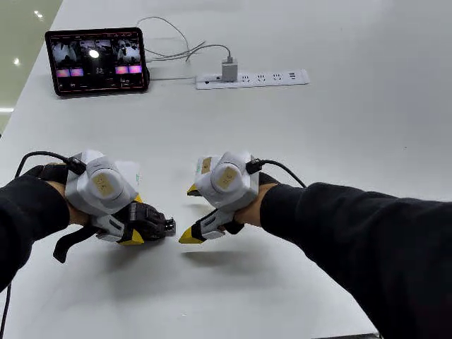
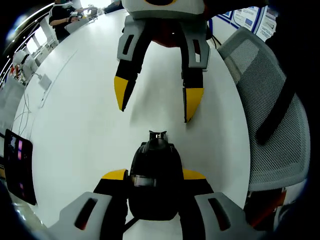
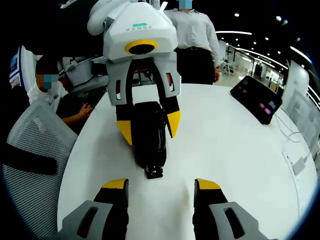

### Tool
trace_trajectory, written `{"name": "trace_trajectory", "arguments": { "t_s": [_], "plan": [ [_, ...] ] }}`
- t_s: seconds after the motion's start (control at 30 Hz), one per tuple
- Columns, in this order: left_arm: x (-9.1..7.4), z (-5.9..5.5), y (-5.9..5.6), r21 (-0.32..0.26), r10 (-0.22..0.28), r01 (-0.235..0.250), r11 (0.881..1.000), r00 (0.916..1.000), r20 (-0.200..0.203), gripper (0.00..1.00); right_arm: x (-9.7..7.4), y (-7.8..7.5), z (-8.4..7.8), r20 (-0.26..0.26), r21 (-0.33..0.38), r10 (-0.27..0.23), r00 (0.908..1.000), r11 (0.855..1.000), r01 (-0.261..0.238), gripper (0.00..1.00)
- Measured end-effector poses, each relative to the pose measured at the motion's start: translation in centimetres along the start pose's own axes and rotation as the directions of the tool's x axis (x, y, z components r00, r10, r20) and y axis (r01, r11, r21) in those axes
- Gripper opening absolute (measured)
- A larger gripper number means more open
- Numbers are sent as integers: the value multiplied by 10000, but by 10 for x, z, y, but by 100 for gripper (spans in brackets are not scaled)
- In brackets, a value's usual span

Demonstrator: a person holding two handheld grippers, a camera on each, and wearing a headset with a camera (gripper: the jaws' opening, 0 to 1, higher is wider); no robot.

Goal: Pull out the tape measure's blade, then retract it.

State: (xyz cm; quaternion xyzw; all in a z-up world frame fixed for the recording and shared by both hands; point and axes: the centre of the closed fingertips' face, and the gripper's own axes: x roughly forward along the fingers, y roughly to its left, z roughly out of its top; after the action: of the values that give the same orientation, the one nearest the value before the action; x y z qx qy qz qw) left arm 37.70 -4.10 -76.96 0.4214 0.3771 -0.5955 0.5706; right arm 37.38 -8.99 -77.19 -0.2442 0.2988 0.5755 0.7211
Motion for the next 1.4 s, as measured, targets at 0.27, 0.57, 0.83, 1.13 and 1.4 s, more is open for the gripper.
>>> {"name": "trace_trajectory", "arguments": {
  "t_s": [0.27, 0.57, 0.83, 1.13, 1.4],
  "plan": [
    [0, 0, 1, -4, -10, 10, 10000, 10000, 26, 33, 9, 0, 6, -41, -335, 115, 9999, 9994, -117, 36],
    [1, 0, 1, -40, 2, -2, 10000, 10000, 47, 33, 19, 6, 4, -290, -653, 429, 9987, 9969, -447, 29],
    [0, 0, 1, -71, 60, -59, 10000, 9999, 101, 34, 29, 10, 3, -643, -1072, 607, 9961, 9920, -673, 15],
    [0, 1, 0, -111, 39, -37, 9999, 9999, 152, 34, 33, 11, 4, -670, -849, 629, 9958, 9940, -685, 12],
    [0, 1, 0, -99, 63, -62, 9999, 9999, 149, 34, 32, 10, 4, -395, -813, 653, 9971, 9943, -684, 10]
  ]
}}
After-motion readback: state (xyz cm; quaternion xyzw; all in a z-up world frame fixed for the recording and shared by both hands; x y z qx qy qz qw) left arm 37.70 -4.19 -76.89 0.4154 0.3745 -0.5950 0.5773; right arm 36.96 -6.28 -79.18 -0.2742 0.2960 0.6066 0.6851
